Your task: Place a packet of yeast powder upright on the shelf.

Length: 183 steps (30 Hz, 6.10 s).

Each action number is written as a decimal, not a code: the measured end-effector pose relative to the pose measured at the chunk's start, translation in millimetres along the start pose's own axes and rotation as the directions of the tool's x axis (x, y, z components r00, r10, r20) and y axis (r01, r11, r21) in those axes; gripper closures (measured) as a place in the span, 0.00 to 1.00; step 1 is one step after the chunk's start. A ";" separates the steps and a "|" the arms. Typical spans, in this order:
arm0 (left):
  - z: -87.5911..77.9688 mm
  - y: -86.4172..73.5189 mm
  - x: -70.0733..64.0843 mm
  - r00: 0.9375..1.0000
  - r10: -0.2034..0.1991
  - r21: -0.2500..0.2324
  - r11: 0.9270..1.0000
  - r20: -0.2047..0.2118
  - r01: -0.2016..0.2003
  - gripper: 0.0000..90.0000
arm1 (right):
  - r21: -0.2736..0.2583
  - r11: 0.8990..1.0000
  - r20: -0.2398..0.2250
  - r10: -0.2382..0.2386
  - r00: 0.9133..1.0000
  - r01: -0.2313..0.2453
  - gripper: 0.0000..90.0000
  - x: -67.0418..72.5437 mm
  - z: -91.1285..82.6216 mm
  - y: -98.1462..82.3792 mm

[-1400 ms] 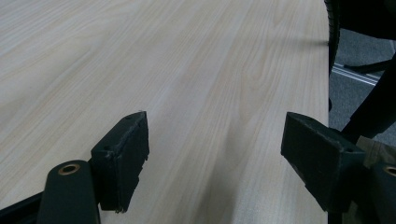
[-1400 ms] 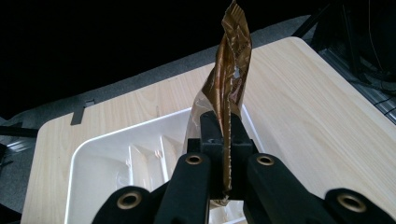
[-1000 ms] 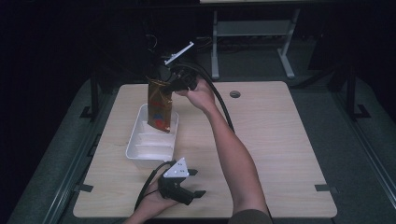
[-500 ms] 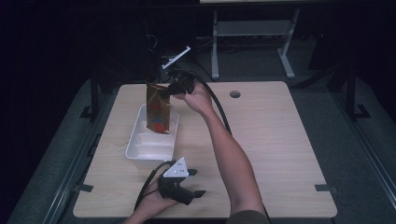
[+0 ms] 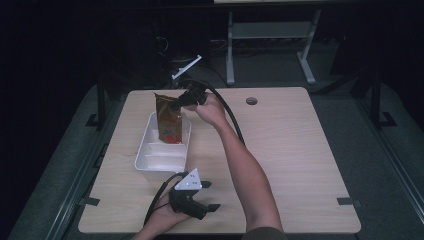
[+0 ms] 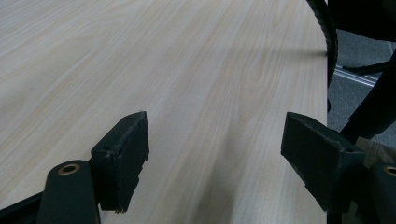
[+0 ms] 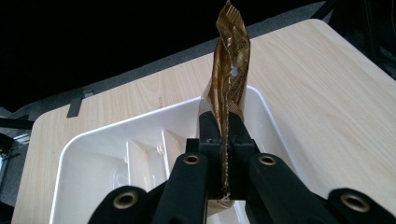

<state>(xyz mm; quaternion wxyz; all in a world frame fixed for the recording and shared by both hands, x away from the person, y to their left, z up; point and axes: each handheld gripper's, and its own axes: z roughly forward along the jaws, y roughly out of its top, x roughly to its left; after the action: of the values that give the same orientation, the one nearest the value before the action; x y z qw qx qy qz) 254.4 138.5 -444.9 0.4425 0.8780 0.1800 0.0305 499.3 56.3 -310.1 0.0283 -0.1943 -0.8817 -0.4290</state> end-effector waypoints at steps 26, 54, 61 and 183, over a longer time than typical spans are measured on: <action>-0.2 0.1 0.6 1.000 0.000 -0.001 1.000 -0.001 0.000 0.25 | 0.004 0.996 -0.019 0.090 0.996 -0.090 0.81 -12.0 17.9 -16.1; -0.4 0.3 1.3 1.000 -0.001 -0.005 1.000 -0.002 0.001 0.25 | -0.058 0.977 0.001 0.204 0.979 -0.204 0.52 -25.7 1.2 -34.6; -1.3 0.7 2.3 1.000 -0.006 -0.011 1.000 -0.006 0.006 0.24 | -0.070 0.975 -0.001 0.212 0.977 -0.211 0.50 -26.5 -9.7 -41.4; -1.0 0.7 5.5 1.000 -0.014 -0.009 1.000 -0.016 0.014 0.20 | -0.204 0.910 0.005 0.371 0.929 -0.362 0.37 9.4 -171.8 -245.8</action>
<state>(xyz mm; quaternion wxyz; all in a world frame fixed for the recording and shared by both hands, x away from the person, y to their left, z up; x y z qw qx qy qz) 259.5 140.8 -444.3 0.4453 0.8744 0.1894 0.0353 380.4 -209.3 -382.9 0.0694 -0.3673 -0.7827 -0.4977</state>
